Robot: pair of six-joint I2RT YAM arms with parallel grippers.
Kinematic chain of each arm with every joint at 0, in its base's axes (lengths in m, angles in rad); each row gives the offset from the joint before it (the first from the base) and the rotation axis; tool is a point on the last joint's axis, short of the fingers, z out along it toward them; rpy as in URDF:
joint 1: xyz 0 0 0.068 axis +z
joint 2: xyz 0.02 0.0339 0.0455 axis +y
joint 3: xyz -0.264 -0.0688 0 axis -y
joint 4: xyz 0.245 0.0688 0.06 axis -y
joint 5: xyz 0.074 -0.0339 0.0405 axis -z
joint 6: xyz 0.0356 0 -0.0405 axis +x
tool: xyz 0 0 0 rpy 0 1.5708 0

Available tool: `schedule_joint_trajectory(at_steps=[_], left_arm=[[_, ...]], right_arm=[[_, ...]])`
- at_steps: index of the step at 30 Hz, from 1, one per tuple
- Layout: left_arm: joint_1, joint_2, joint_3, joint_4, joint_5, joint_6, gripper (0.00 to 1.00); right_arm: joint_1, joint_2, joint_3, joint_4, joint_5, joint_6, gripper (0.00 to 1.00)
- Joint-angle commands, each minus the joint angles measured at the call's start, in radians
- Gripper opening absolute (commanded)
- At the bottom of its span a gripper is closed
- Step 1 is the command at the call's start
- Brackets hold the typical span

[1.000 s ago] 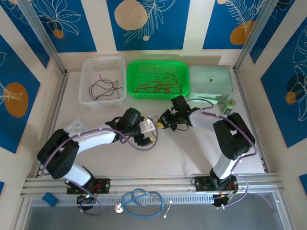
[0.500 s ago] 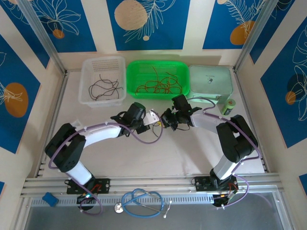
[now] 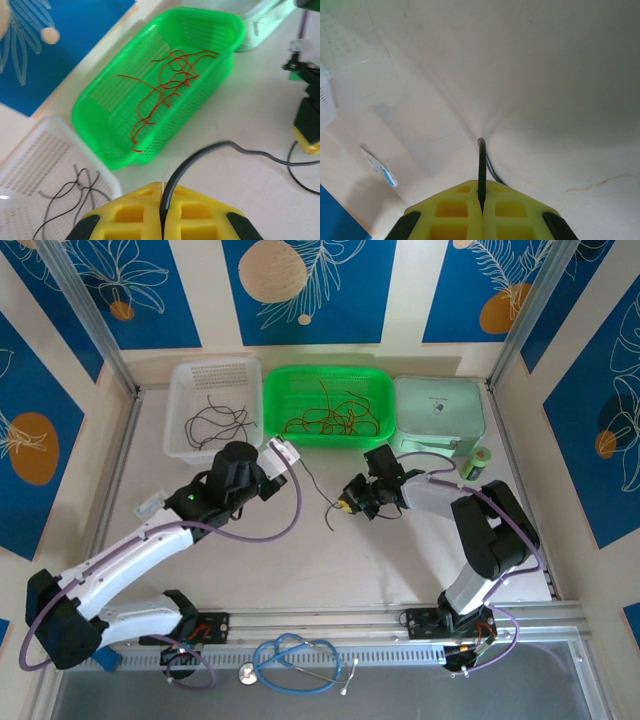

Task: Untangle the cables

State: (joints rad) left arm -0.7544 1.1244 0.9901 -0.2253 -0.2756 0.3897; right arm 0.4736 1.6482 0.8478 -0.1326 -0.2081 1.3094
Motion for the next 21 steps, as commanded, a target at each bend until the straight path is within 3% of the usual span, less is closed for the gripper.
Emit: schedule_joint_trajectory(at_steps=[1, 9, 13, 16, 19, 21], left_arm=[[-0.006, -0.037, 0.103, -0.063, -0.152, -0.029, 0.0], [-0.003, -0.029, 0.259, -0.051, -0.24, 0.028, 0.0], [-0.003, 0.021, 0.369, -0.021, -0.264, 0.059, 0.0], [-0.001, 0.068, 0.462, 0.005, -0.281, 0.109, 0.0], [0.014, 0.118, 0.545, 0.035, -0.281, 0.16, 0.0], [0.038, 0.156, 0.599, 0.053, -0.28, 0.193, 0.0]], right_arm=[[-0.003, -0.022, -0.023, -0.039, 0.036, -0.003, 0.0], [0.0, -0.012, -0.007, -0.027, 0.016, -0.02, 0.0], [0.015, -0.108, 0.003, -0.008, 0.024, -0.095, 0.47], [0.034, -0.244, 0.012, -0.079, 0.122, -0.173, 0.74], [0.043, -0.376, 0.019, -0.167, 0.211, -0.246, 0.86], [0.045, -0.46, 0.019, -0.218, 0.251, -0.283, 0.88]])
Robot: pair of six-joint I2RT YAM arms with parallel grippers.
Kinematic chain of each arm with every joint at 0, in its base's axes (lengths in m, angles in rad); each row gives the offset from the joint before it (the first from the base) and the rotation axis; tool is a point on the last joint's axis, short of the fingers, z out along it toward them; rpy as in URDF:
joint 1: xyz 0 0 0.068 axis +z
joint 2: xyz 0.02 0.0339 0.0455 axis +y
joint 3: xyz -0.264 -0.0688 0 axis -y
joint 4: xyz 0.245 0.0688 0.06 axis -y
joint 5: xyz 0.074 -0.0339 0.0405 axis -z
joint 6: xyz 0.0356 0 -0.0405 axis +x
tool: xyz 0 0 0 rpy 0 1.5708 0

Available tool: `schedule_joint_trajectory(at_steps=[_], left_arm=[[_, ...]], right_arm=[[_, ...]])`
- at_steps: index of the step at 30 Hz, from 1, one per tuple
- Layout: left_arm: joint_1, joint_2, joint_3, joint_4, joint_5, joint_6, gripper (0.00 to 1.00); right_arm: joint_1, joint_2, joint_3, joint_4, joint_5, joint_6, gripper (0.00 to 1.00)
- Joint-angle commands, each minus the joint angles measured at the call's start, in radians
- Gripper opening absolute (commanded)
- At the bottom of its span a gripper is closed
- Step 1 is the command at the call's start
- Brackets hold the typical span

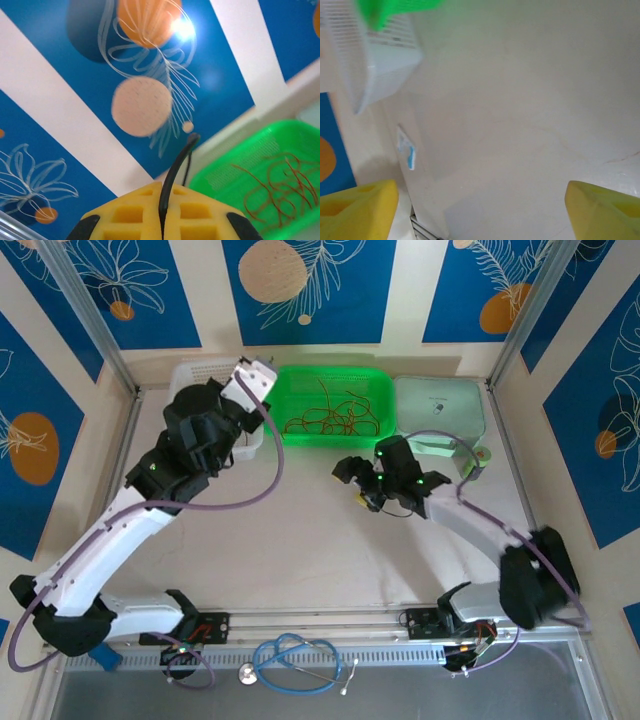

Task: Untangle the cables

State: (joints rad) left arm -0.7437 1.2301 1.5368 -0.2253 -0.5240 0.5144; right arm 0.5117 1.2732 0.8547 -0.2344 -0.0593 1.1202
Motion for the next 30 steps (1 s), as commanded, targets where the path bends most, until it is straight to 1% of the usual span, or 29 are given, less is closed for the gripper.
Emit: schedule_joint_trajectory(at_steps=[1, 3, 6, 11, 16, 18, 22, 26, 30], left_arm=[[0.048, 0.074, 0.078, 0.064, -0.036, 0.091, 0.0], [0.103, 0.124, 0.125, 0.077, -0.037, 0.115, 0.0], [0.21, 0.204, 0.183, 0.1, -0.014, 0.125, 0.0], [0.389, 0.359, 0.261, 0.106, 0.047, 0.057, 0.0], [0.498, 0.478, 0.271, 0.132, 0.079, -0.024, 0.0], [0.528, 0.506, 0.241, 0.152, 0.1, -0.068, 0.0], [0.572, 0.541, 0.114, 0.215, 0.147, -0.182, 0.0], [0.585, 0.565, -0.056, 0.295, 0.19, -0.286, 0.0], [0.584, 0.589, -0.177, 0.343, 0.213, -0.367, 0.0]], right_arm=[[0.008, -0.124, 0.013, -0.145, 0.12, -0.11, 0.89], [0.01, -0.189, 0.012, -0.187, 0.137, -0.135, 0.89], [0.013, -0.275, 0.008, -0.236, 0.145, -0.161, 0.89], [0.016, -0.383, -0.01, -0.305, 0.159, -0.174, 0.88], [0.015, -0.464, -0.058, -0.364, 0.188, -0.156, 0.88], [0.014, -0.483, -0.079, -0.381, 0.198, -0.144, 0.88], [0.014, -0.493, -0.121, -0.383, 0.202, -0.119, 0.88], [0.014, -0.469, -0.136, -0.363, 0.205, -0.111, 0.88], [0.013, -0.431, -0.121, -0.353, 0.199, -0.121, 0.88]])
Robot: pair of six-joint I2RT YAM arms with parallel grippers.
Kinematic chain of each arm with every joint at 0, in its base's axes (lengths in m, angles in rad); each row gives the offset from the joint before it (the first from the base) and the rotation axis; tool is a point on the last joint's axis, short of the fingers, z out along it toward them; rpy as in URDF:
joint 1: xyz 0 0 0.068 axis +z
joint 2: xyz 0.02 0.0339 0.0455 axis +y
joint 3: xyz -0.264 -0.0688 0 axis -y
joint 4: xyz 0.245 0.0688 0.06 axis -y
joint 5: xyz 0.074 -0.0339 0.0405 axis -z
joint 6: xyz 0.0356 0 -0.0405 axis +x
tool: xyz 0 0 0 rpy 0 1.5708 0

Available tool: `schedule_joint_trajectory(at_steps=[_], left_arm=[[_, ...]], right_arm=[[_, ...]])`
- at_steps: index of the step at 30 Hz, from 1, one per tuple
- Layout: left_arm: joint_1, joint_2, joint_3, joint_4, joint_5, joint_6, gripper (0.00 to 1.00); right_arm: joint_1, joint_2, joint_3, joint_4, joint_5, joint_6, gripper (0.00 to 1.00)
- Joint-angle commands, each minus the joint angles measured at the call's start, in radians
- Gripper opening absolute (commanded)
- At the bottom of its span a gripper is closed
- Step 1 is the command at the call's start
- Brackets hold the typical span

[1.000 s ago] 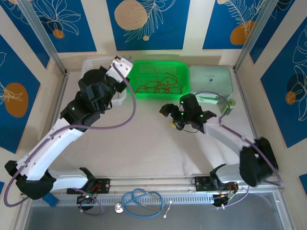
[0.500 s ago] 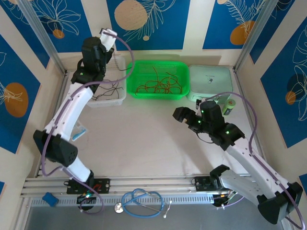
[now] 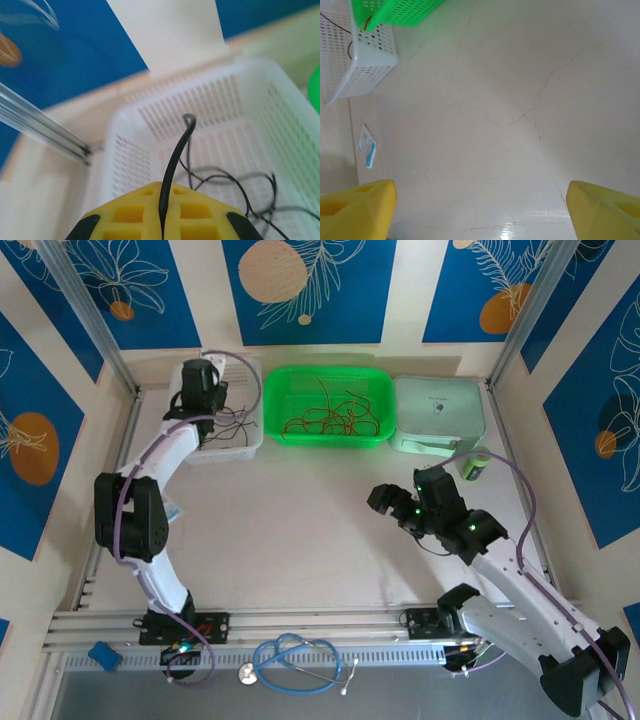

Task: Untangle the cables

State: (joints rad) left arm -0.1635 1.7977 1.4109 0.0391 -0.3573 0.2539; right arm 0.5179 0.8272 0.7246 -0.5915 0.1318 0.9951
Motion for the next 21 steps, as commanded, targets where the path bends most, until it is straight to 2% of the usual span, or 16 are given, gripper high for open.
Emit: schedule_joint_trajectory(at_steps=[1, 2, 3, 4, 5, 6, 7, 8, 15, 19, 21], left_arm=[[0.004, 0.026, -0.072, 0.085, 0.055, -0.123, 0.0], [0.004, 0.03, -0.085, 0.082, 0.063, -0.136, 0.0], [0.004, 0.031, -0.091, 0.074, 0.069, -0.145, 0.07], [0.004, 0.03, -0.091, 0.057, 0.083, -0.154, 0.26], [0.004, 0.024, -0.086, 0.038, 0.099, -0.162, 0.53], [0.004, 0.018, -0.079, 0.019, 0.112, -0.172, 0.77], [0.004, 0.008, -0.07, -0.004, 0.122, -0.183, 0.94], [0.004, -0.006, -0.059, -0.025, 0.132, -0.193, 1.0], [0.005, -0.134, 0.017, -0.211, 0.19, -0.244, 1.0], [0.004, -0.209, 0.034, -0.298, 0.156, -0.27, 1.0], [0.006, -0.266, -0.014, -0.28, 0.124, -0.279, 1.0]], right_arm=[[0.008, 0.025, 0.013, 0.005, 0.006, 0.002, 0.88], [0.008, 0.032, 0.018, 0.004, 0.003, 0.0, 0.88], [0.008, 0.037, 0.021, 0.004, 0.003, -0.002, 0.88], [0.008, 0.04, 0.022, 0.004, 0.002, -0.004, 0.88], [0.008, 0.042, 0.022, 0.002, 0.001, -0.006, 0.88], [0.008, 0.043, 0.023, 0.0, 0.002, -0.008, 0.88], [0.007, 0.044, 0.024, -0.004, 0.006, -0.01, 0.88], [0.007, 0.047, 0.028, -0.011, 0.012, -0.012, 0.88], [-0.017, 0.112, 0.092, -0.086, 0.038, -0.061, 0.89], [-0.047, 0.153, 0.139, -0.111, 0.038, -0.105, 0.89], [-0.076, 0.161, 0.153, -0.11, 0.046, -0.138, 0.89]])
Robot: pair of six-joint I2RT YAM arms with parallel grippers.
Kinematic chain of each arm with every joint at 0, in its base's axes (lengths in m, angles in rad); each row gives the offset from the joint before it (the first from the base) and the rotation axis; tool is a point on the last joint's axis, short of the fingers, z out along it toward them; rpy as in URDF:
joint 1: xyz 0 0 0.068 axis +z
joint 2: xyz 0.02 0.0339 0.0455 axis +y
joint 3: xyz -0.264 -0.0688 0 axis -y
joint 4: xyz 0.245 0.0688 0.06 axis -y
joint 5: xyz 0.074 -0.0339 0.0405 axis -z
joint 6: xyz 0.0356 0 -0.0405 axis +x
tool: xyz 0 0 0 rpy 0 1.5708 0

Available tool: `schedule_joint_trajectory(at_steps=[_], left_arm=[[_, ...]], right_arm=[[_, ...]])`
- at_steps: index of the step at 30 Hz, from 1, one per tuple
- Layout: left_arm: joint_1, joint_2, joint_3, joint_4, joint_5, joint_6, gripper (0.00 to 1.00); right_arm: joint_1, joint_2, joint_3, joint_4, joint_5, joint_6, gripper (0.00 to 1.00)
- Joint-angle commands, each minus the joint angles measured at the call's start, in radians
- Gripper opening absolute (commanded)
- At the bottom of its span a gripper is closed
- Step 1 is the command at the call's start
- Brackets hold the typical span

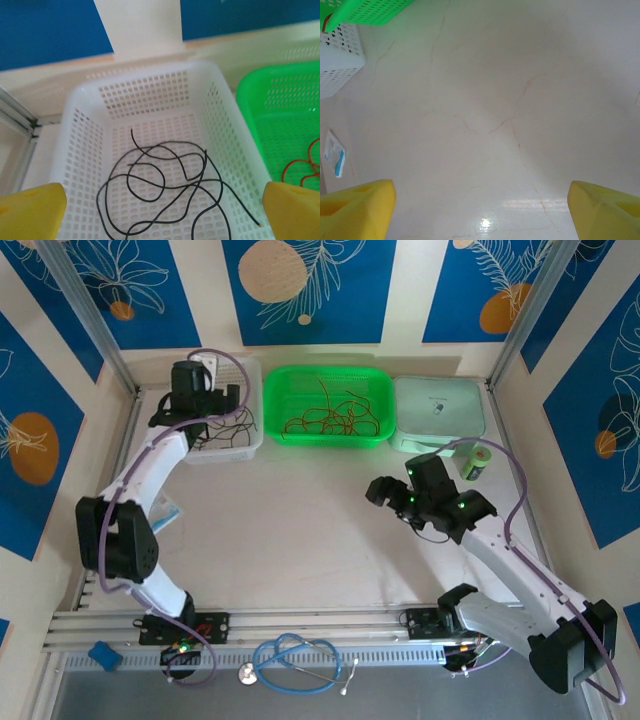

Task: Untangle the cables

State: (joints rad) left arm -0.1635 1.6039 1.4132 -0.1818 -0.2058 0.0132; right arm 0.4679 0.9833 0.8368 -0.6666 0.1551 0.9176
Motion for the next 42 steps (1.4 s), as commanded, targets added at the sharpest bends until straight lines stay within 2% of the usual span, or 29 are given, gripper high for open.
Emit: schedule_joint_trajectory(at_steps=[1, 3, 6, 9, 11, 13, 15, 18, 20, 23, 25, 27, 28, 29, 30, 31, 36, 39, 42], left_arm=[[0.009, -0.115, -0.064, -0.025, -0.041, -0.042, 1.0], [0.017, -0.213, -0.187, 0.077, -0.066, -0.04, 1.0], [0.038, -0.36, -0.419, 0.235, -0.075, -0.012, 1.0], [0.058, -0.449, -0.612, 0.322, -0.161, -0.029, 1.0], [0.064, -0.485, -0.818, 0.538, -0.143, 0.023, 0.96], [0.067, -0.492, -0.971, 0.73, -0.191, -0.002, 0.94], [0.082, -0.456, -1.047, 0.829, -0.176, -0.017, 0.92], [0.085, -0.334, -1.071, 0.906, -0.122, -0.024, 0.91], [0.085, -0.203, -1.119, 1.121, -0.061, -0.033, 0.9], [0.085, 0.018, -1.171, 1.474, 0.031, 0.014, 0.89], [0.098, -0.076, -1.136, 1.236, 0.056, -0.015, 0.91], [0.116, -0.024, -1.079, 1.226, 0.102, -0.012, 0.93], [0.116, -0.047, -1.053, 1.13, 0.132, -0.008, 0.95], [0.116, -0.051, -1.045, 1.113, 0.132, -0.005, 0.97], [0.116, -0.038, -1.057, 1.162, 0.136, -0.003, 0.97], [0.116, -0.039, -1.061, 1.165, 0.136, -0.004, 1.0], [0.112, -0.039, -1.057, 1.16, 0.13, 0.003, 1.0], [0.113, -0.038, -1.04, 1.126, 0.212, 0.029, 1.0], [0.113, -0.035, -1.022, 1.094, 0.22, 0.033, 1.0]], right_arm=[[-0.05, 0.005, 0.045, -0.028, 0.032, -0.093, 0.89], [-0.094, -0.001, 0.047, 0.002, 0.102, -0.172, 0.89], [-0.131, -0.017, -0.009, 0.144, 0.285, -0.356, 0.89], [-0.14, -0.028, -0.151, 0.453, 0.358, -0.613, 0.89], [-0.168, 0.005, -0.227, 0.611, 0.36, -0.694, 0.9], [-0.2, 0.058, -0.285, 0.746, 0.345, -0.716, 0.9], [-0.222, 0.12, -0.342, 0.896, 0.327, -0.749, 0.89], [-0.24, 0.232, -0.465, 1.231, 0.294, -0.845, 0.88], [-0.282, 0.303, -0.541, 1.468, 0.213, -0.842, 0.85], [-0.328, 0.314, -0.558, 1.518, 0.057, -0.913, 0.83], [-0.402, 0.372, -0.582, 1.607, -0.08, -0.896, 0.82], [-0.468, 0.498, -0.564, 1.702, -0.145, -0.845, 0.83], [-0.489, 0.565, -0.517, 1.727, -0.188, -0.818, 0.85], [-0.498, 0.549, -0.431, 1.551, -0.208, -0.819, 0.91], [-0.496, 0.52, -0.387, 1.375, -0.166, -0.82, 0.99], [-0.492, 0.547, -0.411, 1.478, -0.137, -0.797, 0.99], [-0.477, 0.537, -0.415, 1.467, -0.126, -0.821, 0.99], [-0.48, 0.538, -0.415, 1.464, -0.129, -0.82, 0.99], [-0.48, 0.538, -0.414, 1.461, -0.131, -0.82, 0.99]])
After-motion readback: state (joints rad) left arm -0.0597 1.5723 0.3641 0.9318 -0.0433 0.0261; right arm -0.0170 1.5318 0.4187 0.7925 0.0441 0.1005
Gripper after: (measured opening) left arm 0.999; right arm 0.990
